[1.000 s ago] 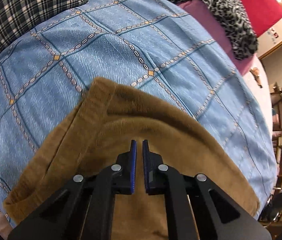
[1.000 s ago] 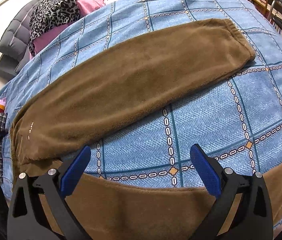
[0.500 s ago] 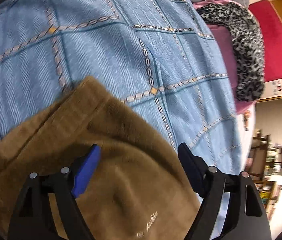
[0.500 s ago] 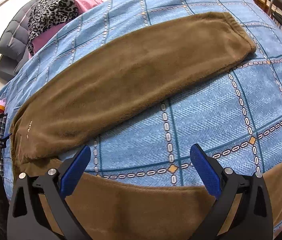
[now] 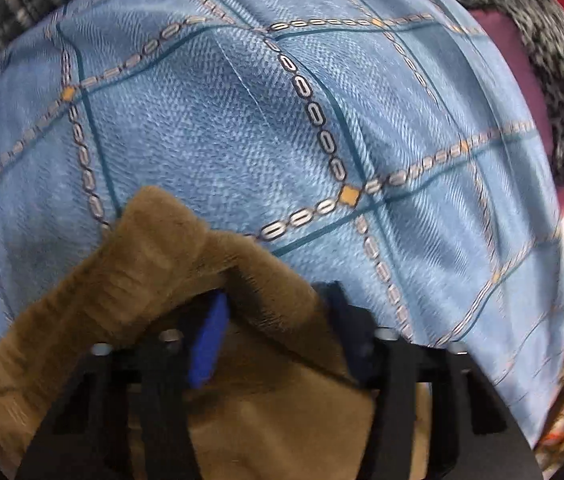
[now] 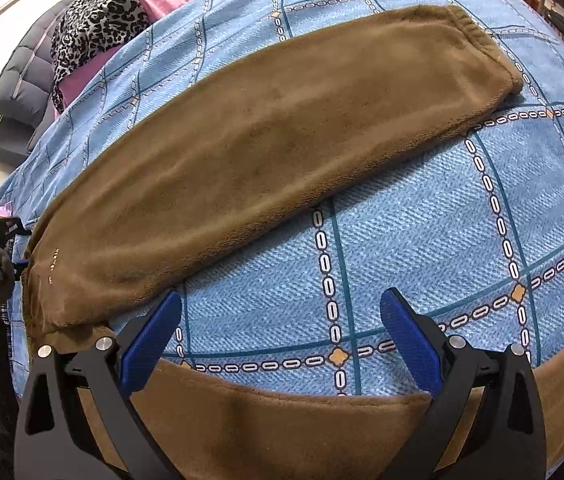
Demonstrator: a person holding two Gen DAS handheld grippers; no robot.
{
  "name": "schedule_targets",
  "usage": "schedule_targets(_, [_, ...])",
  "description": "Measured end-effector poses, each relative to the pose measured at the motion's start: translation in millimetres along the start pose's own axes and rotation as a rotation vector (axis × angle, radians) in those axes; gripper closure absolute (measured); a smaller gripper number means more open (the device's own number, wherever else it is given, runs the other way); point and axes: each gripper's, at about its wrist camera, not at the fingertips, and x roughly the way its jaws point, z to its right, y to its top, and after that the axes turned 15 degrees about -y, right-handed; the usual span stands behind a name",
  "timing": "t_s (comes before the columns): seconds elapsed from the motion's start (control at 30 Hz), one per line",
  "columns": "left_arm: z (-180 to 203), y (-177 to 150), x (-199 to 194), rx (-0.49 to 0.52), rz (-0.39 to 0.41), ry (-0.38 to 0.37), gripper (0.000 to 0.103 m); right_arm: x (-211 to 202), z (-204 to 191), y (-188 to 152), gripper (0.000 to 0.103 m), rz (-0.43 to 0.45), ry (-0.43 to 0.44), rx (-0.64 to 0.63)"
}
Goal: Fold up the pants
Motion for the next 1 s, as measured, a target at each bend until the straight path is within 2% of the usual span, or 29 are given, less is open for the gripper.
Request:
schedule_targets(0.03, [-2,-3,-4,0.030,0.001,-0.009,0.080,-1,2,0,0.003,0.008,-0.004,0.002])
schedule_targets(0.07, [-8,-7,-10,0.050,-0.005,-0.049,0.087,-3,4,-2,0.003,0.015,-0.009,0.003])
schedule_targets(0.13, [-20,-15,-21,0.056,-0.015,-0.112,0.091,-6,6,-4,0.003,0.027,-0.019,0.001])
schedule_targets(0.23, [-38,-36,-47,0.082,-0.012,-0.188,0.092,-11,7,-8,0.003,0.035,-0.019,0.000])
schedule_targets(0.5, [-60,-109,-108,0.193,0.014,-0.321,0.093,-32,12,-12,0.003,0.102,-0.001,0.013])
schedule_targets(0.63, [-85,-143,-124,0.210,0.001,-0.349,0.093,-35,21,-11,0.003,0.133,0.015,0.043])
schedule_targets(0.77, [-117,-173,-124,0.216,-0.048,-0.338,0.093,-30,35,-3,0.003,0.180,-0.003,0.081])
schedule_targets(0.87, [-136,-190,-125,0.226,-0.079,-0.327,0.095,-25,57,4,0.003,0.224,-0.034,0.144])
schedule_targets(1.0, [-154,-203,-135,0.247,-0.093,-0.324,0.097,-16,89,19,0.003,0.231,-0.049,0.236])
